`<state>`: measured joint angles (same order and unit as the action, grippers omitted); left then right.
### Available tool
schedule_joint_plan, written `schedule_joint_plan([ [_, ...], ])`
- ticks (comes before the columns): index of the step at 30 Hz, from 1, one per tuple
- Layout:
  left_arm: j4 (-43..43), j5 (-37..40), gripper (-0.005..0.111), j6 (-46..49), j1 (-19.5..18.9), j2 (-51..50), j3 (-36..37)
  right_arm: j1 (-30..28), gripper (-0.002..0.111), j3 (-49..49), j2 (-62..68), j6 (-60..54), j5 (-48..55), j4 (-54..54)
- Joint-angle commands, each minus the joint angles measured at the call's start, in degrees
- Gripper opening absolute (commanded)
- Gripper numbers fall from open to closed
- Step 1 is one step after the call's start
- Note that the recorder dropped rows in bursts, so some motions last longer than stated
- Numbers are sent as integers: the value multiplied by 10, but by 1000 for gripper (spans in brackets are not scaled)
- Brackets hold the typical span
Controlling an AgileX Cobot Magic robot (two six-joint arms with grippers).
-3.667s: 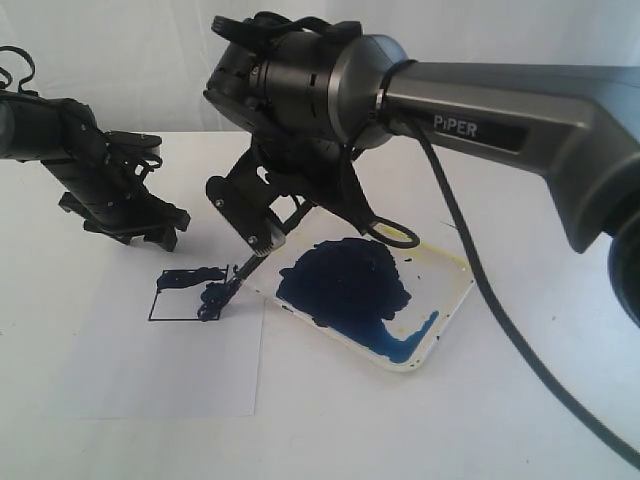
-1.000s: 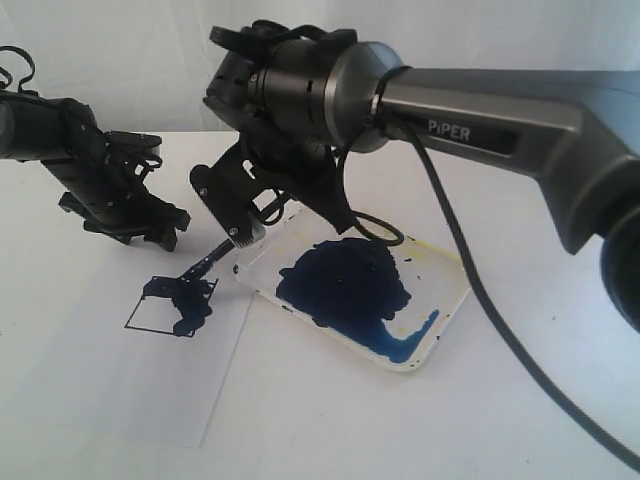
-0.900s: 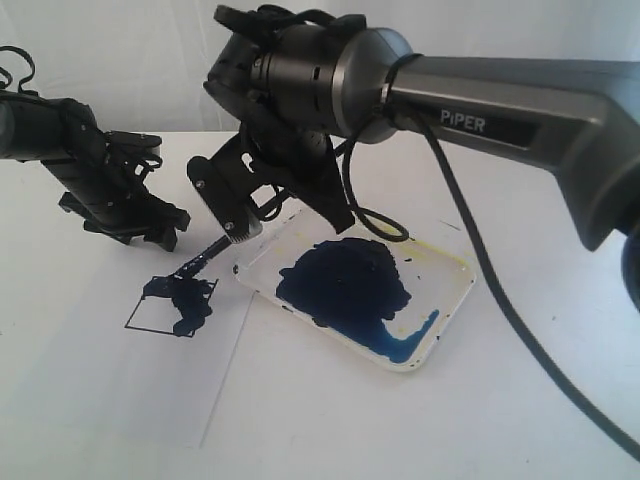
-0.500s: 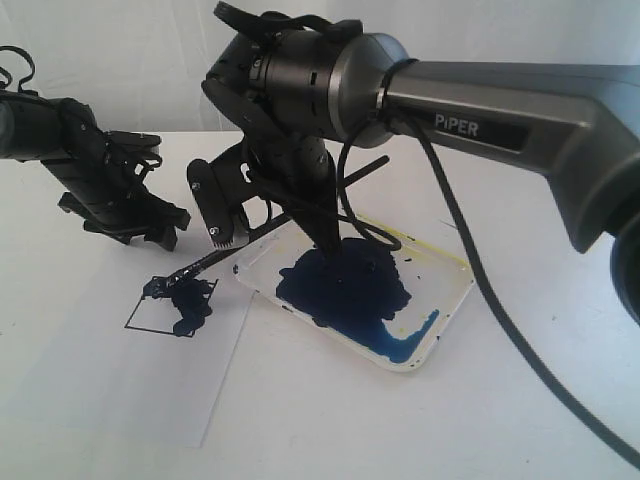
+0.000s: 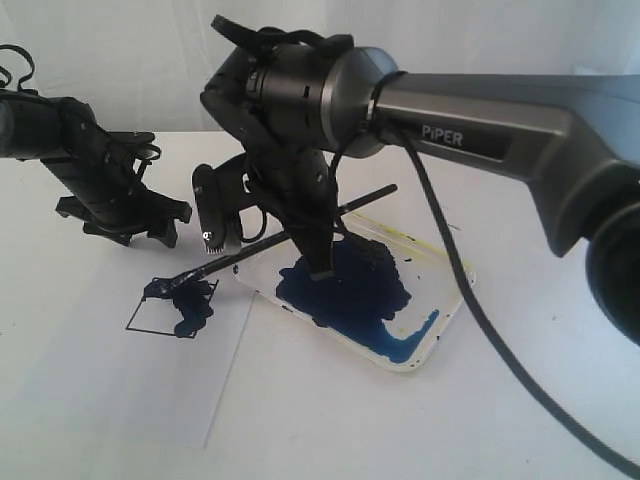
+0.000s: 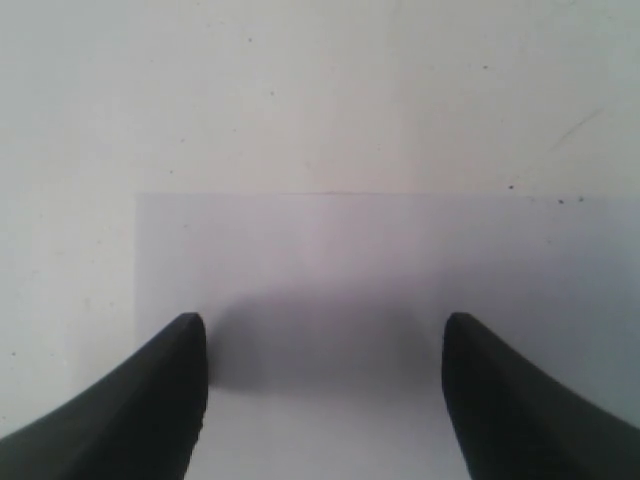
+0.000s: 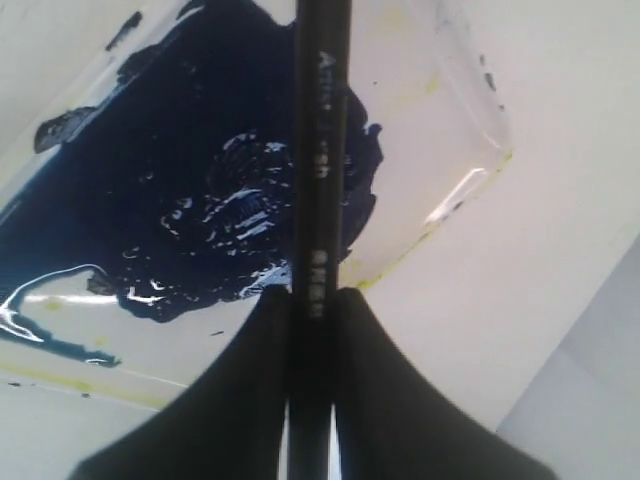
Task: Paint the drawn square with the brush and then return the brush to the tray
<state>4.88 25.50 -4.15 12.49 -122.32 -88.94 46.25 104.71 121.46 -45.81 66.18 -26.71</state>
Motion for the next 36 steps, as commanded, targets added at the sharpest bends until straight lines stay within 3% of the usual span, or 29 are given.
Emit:
schedule_joint_plan([
  [1, 3, 27, 70, -14, 2, -3, 2, 0, 0, -2, 16, 27, 0, 6],
  [15, 1, 26, 70, -14, 2, -3, 2, 0, 0, -2, 21, 35, -41, 14],
  [36, -25, 24, 70, -16, 2, -3, 2, 0, 0, -2, 26, -37, -14, 54],
])
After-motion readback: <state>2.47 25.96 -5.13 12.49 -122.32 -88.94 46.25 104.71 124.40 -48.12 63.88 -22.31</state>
